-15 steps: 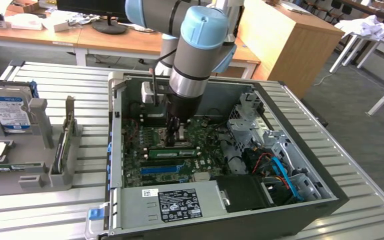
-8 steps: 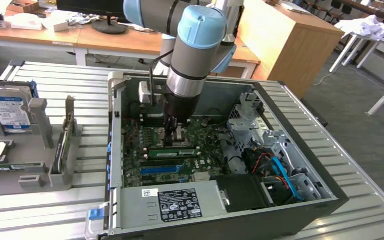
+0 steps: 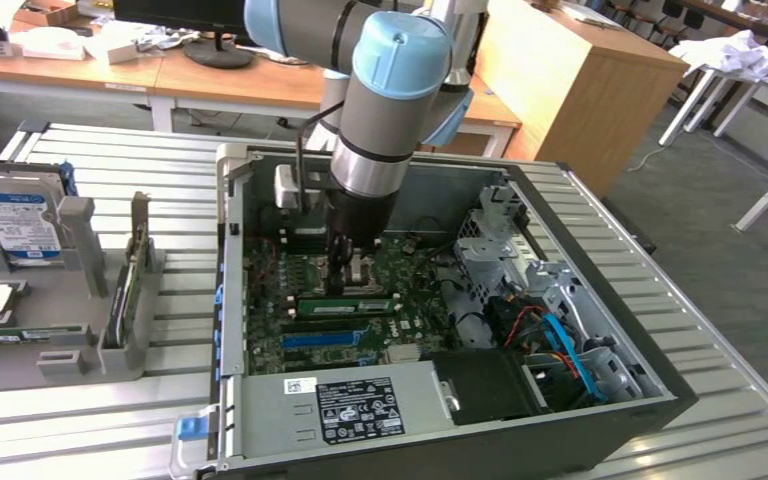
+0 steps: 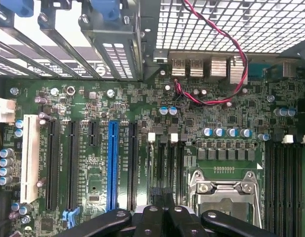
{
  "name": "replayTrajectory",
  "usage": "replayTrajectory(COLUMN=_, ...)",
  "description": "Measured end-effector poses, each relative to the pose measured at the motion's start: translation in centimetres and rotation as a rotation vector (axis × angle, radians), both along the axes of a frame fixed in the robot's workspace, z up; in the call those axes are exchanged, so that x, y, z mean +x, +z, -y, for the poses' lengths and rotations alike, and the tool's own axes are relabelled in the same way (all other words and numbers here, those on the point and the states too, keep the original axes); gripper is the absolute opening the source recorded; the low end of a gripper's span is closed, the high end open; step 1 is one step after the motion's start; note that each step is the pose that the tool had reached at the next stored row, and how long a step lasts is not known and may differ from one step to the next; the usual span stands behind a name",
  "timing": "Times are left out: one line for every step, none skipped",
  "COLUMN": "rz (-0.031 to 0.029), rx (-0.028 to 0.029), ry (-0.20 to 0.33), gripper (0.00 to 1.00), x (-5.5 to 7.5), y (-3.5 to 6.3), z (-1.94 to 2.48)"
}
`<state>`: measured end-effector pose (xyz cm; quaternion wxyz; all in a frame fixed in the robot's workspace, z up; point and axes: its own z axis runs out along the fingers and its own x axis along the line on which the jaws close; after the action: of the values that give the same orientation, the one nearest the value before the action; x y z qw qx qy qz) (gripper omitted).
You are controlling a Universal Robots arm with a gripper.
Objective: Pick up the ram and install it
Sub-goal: 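Press down the ram until it locks into place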
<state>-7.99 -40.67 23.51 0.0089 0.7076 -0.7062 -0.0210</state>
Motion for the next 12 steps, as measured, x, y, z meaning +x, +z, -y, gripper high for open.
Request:
replayTrajectory(rz=-0.0001, rx=0.0000, ry=0.000, gripper=0.11, x=-0.02, y=0.00, z=0.05)
replayTrajectory(rz=0.0000, rx=-0.0001, ry=0.000, gripper=0.11, x=-0.03, y=0.00, z=0.09)
replayTrajectory(rz=-0.0001, rx=0.0000, ry=0.000, gripper=0.11, x=-0.04, y=0.00, z=0.10)
replayTrajectory(rz=0.0000, rx=0.0000, ry=0.000, gripper=0.11, x=-0.03, y=0.00, z=0.10)
replayTrajectory(rz=0.0000, rx=0.0000, ry=0.000, gripper=0.11, x=-0.03, y=0.00, z=0.10)
replayTrajectory(rz=-0.0001, rx=0.0000, ry=0.000, gripper=0.11, x=-0.02, y=0.00, z=0.10)
replayTrajectory(rz=-0.0001, rx=-0.0001, ry=0.000, gripper=0.11, x=-0.02, y=0.00, z=0.14)
replayTrajectory(rz=-0.0001, rx=-0.0001, ry=0.000, gripper=0.11, x=-0.02, y=0.00, z=0.20)
replayTrajectory(rz=-0.0001, rx=0.0000, ry=0.000, gripper=0.11, x=-0.03, y=0.00, z=0.25)
replayTrajectory(rz=-0.0001, rx=-0.0001, ry=0.000, gripper=0.11, x=-0.03, y=0.00, z=0.30)
replayTrajectory(rz=0.0000, rx=0.0000, ry=0.000, gripper=0.11, x=-0.03, y=0.00, z=0.35)
replayTrajectory(rz=0.0000, rx=0.0000, ry=0.000, gripper=0.11, x=-0.03, y=0.00, z=0.40)
